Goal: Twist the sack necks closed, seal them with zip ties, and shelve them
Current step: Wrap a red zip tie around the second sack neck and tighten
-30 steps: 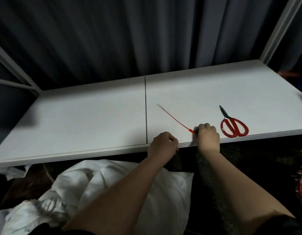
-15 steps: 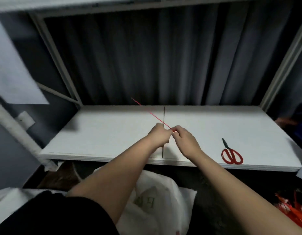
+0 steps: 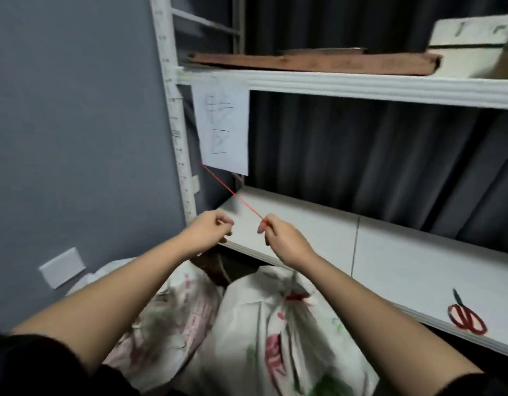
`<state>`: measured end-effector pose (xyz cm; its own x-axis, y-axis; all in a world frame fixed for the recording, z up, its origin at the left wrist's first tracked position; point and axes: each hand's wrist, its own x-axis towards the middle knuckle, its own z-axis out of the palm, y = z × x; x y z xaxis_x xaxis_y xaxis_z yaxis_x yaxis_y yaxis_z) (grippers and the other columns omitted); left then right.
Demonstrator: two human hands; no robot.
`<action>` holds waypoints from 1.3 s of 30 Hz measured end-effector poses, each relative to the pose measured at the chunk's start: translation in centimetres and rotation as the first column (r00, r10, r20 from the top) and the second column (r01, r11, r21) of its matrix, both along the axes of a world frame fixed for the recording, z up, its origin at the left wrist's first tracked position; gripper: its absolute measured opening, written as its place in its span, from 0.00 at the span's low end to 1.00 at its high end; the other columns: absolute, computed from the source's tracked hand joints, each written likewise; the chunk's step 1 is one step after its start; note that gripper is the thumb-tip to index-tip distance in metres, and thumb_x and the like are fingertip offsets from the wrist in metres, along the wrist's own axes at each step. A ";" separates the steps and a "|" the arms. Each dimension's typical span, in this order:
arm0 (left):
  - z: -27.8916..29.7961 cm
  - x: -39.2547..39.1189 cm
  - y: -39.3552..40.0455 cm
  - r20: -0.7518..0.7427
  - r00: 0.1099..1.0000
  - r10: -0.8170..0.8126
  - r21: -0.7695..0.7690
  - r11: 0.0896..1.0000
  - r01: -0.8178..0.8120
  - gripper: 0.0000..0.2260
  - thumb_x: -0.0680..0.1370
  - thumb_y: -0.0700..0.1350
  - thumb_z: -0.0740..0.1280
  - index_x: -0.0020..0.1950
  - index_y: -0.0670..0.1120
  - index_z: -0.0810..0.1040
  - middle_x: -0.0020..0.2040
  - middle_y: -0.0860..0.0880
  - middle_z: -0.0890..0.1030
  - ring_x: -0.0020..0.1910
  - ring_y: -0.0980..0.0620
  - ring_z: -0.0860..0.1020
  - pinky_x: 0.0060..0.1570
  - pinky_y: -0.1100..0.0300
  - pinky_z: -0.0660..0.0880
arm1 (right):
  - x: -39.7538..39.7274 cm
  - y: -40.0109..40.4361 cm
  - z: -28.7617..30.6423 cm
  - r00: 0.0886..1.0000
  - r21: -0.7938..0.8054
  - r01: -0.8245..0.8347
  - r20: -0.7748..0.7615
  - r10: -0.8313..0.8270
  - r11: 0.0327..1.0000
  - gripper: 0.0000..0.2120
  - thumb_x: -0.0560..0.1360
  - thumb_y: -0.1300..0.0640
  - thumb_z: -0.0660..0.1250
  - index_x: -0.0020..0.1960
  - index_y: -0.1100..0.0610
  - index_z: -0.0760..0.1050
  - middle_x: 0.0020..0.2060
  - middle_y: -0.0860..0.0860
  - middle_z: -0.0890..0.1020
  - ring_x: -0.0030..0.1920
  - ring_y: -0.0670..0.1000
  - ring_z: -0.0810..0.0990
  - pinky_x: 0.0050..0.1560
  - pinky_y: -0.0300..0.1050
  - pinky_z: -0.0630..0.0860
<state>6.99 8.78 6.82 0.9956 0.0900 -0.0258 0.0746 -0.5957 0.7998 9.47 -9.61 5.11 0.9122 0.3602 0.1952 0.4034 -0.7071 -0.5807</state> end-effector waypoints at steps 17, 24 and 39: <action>-16.1 -8.9 21.7 -0.366 0.902 0.228 0.433 0.900 -0.052 0.56 0.65 0.57 0.77 0.78 0.43 0.43 0.78 0.43 0.45 0.78 0.46 0.47 0.75 0.56 0.53 | -2.5 21.3 -14.2 0.948 0.003 -0.155 -0.280 0.149 0.988 0.27 0.60 0.51 0.77 0.48 0.55 0.62 0.48 0.52 0.68 0.49 0.53 0.72 0.48 0.49 0.71; -16.9 -6.9 21.5 -0.116 0.983 0.139 0.251 0.962 -0.106 0.35 0.64 0.66 0.61 0.66 0.49 0.71 0.64 0.49 0.76 0.64 0.48 0.73 0.61 0.52 0.71 | -1.3 21.8 -15.7 0.920 0.217 -0.068 -0.365 0.145 0.974 0.23 0.65 0.51 0.76 0.45 0.52 0.61 0.39 0.48 0.73 0.44 0.53 0.76 0.45 0.51 0.72; -9.0 -6.1 13.9 0.079 0.976 0.204 -0.649 0.754 -0.105 0.32 0.69 0.50 0.68 0.71 0.51 0.60 0.65 0.54 0.75 0.63 0.55 0.74 0.64 0.57 0.71 | -3.6 23.1 -7.7 0.972 0.730 0.090 -0.211 0.099 0.677 0.13 0.77 0.49 0.63 0.43 0.53 0.60 0.40 0.49 0.68 0.41 0.49 0.67 0.46 0.40 0.67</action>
<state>0.85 22.64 -2.20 0.9670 0.2550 0.0007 -0.0181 0.0658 0.9977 5.91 13.51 -2.54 0.9615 0.1914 0.1970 0.2037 -0.0156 -0.9789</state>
